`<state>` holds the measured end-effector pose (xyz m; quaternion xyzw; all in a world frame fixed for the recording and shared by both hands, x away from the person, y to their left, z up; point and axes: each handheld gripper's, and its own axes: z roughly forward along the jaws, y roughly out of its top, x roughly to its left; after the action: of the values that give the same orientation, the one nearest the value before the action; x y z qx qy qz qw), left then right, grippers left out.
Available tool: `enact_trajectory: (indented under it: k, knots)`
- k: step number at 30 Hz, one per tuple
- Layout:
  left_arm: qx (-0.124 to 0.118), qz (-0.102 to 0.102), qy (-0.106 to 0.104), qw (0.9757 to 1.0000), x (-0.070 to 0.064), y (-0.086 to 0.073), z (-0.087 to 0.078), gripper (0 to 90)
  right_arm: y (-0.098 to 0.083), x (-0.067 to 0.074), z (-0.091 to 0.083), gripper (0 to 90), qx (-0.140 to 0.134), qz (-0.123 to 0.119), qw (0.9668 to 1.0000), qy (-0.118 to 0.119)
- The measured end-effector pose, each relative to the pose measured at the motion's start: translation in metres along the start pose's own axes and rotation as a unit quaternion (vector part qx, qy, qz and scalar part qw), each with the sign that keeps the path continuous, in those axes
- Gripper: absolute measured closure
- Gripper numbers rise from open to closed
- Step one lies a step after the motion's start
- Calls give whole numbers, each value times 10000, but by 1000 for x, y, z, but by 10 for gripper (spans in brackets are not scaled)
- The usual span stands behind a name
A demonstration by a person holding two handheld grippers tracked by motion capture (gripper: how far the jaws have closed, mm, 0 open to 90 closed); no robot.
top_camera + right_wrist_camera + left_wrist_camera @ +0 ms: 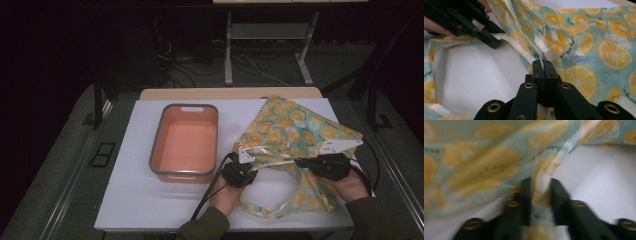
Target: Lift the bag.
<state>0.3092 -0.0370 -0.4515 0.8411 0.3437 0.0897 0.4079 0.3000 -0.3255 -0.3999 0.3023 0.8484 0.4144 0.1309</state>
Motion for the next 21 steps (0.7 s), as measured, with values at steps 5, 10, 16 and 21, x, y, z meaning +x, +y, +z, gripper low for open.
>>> enact_trajectory:
  k: [5,10,16,21]
  knots:
    - [-366,-208,-222,9989,1,9,-10,885,9,-2,5,898,-125,-3,9999,50]
    - [-739,-197,-309,9966,-2,27,-30,886,27,2,8,899,-328,-148,9993,83]
    - [-1152,-184,-248,9929,3,46,-54,886,52,10,7,899,-698,-299,9970,179]
    - [-1407,-207,-174,9897,11,56,-74,887,75,18,1,899,-1112,-373,9927,295]
